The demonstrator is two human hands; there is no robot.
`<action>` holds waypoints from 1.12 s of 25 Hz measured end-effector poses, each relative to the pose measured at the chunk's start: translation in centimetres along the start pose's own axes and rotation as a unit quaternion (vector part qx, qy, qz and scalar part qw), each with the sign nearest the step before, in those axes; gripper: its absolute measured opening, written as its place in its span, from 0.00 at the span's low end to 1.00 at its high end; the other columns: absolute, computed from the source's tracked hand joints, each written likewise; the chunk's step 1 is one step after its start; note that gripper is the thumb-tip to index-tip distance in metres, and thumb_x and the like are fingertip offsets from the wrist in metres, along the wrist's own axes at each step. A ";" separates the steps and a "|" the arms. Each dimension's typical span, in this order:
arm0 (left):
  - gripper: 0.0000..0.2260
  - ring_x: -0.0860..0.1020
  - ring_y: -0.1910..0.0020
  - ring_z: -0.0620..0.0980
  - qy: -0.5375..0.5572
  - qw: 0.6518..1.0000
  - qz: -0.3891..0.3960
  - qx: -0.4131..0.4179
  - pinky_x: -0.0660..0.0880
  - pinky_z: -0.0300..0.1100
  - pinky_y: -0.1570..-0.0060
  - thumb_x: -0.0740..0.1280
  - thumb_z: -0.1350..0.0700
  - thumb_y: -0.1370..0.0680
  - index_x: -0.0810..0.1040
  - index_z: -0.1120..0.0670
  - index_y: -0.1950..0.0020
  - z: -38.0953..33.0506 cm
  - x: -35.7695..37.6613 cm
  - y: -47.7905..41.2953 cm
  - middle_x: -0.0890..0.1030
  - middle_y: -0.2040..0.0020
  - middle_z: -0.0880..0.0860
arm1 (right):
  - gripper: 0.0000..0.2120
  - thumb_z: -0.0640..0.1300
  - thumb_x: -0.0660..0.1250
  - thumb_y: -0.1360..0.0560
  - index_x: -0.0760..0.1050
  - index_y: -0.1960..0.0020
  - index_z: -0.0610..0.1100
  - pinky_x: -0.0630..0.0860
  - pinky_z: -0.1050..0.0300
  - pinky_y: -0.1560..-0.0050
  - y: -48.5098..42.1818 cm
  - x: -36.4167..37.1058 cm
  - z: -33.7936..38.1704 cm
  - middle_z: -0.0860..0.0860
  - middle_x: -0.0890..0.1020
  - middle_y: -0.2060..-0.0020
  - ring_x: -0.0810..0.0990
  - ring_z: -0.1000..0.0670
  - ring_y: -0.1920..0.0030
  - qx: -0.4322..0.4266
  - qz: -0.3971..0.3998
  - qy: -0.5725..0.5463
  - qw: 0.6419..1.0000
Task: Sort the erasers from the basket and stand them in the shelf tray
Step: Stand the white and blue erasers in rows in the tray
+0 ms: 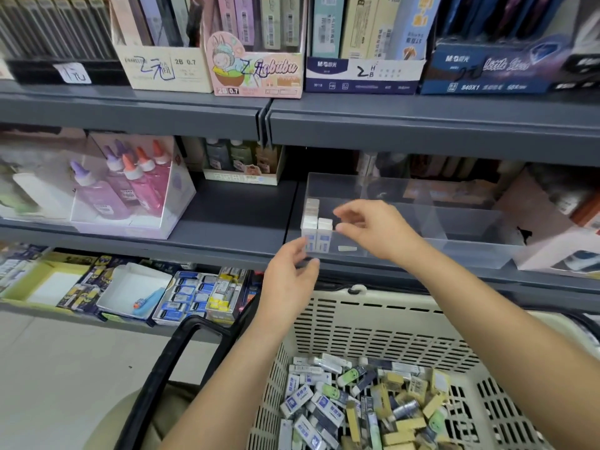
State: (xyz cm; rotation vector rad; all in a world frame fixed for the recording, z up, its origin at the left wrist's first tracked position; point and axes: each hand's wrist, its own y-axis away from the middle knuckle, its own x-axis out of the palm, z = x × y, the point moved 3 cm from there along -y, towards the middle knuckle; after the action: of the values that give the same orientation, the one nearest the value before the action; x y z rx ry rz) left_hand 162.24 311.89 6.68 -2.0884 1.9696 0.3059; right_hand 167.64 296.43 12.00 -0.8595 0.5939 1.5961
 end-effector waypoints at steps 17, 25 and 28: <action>0.09 0.76 0.54 0.43 -0.213 0.956 0.140 -0.144 0.73 0.36 0.56 0.65 0.56 0.23 0.76 0.53 0.43 3.4 1.3 10.7 0.76 0.55 0.44 | 0.24 0.70 0.51 0.28 0.63 0.35 0.63 0.54 0.45 0.30 21.5 15.9 -13.5 0.53 0.54 0.26 0.55 0.47 0.28 -0.138 0.366 0.209 0.896; 0.08 0.76 0.52 0.45 -0.204 0.949 0.187 -0.149 0.70 0.38 0.53 0.65 0.54 0.23 0.76 0.51 0.45 3.6 1.7 11.2 0.76 0.52 0.45 | 0.28 0.64 0.61 0.29 0.63 0.32 0.57 0.63 0.51 0.34 22.8 12.7 -14.6 0.52 0.65 0.34 0.63 0.50 0.34 -0.154 0.335 0.209 0.906; 0.07 0.76 0.50 0.45 -0.204 0.946 0.207 -0.145 0.70 0.38 0.52 0.66 0.53 0.23 0.76 0.50 0.45 3.4 2.5 11.7 0.76 0.51 0.46 | 0.33 0.56 0.67 0.30 0.59 0.28 0.54 0.60 0.51 0.31 25.3 15.1 -12.8 0.52 0.62 0.29 0.61 0.50 0.31 -0.197 0.441 0.180 0.857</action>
State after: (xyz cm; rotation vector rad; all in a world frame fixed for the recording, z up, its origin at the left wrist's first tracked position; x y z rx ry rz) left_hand 150.83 310.06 2.16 -1.5547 2.1683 1.0727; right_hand 144.69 290.51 -9.70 -1.3172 1.0474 2.4692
